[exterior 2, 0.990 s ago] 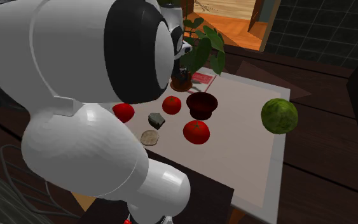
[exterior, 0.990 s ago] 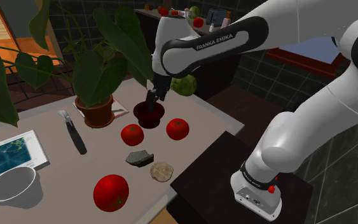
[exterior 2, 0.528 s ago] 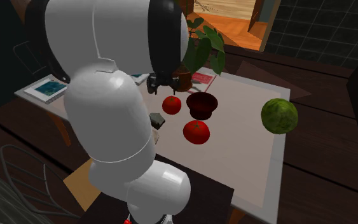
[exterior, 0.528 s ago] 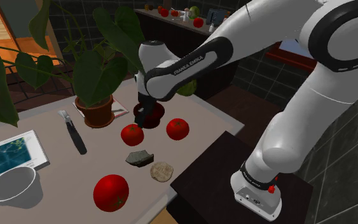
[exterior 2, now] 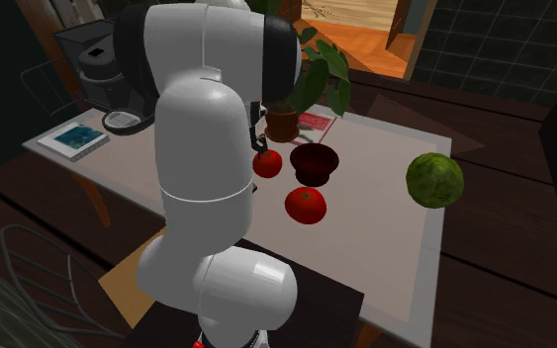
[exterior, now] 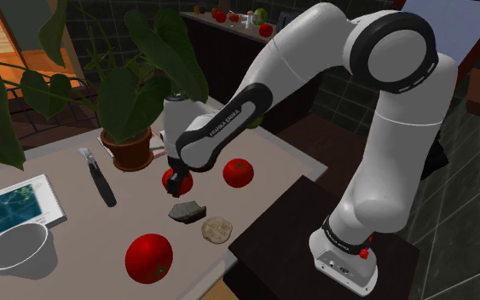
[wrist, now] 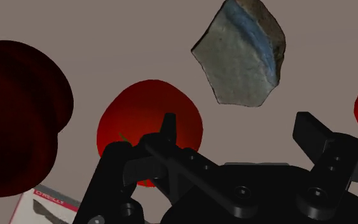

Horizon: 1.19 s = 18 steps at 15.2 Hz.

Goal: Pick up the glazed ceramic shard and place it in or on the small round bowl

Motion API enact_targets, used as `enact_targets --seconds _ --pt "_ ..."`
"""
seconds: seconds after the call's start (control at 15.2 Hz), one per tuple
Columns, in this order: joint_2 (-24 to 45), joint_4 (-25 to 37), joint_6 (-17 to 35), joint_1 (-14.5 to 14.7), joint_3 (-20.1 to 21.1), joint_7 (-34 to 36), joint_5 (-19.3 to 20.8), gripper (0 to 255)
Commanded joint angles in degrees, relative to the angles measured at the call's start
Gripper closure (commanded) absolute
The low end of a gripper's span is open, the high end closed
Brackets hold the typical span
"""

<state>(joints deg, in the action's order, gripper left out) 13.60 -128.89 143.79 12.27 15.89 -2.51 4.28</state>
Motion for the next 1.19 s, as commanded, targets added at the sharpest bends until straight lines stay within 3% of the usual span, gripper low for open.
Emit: enact_targets --seconds 0.0,0.26,0.79,1.12 --pt "4.18 2.09 1.14 1.15 -0.18 0.51 2.22 0" --pt "12.29 6.58 2.92 4.18 -1.03 1.59 6.22 0" --pt "17.89 7.74 7.09 4.99 -2.16 3.49 9.07 0" --pt "17.88 7.74 7.1 5.1 -2.26 3.42 8.97 0"
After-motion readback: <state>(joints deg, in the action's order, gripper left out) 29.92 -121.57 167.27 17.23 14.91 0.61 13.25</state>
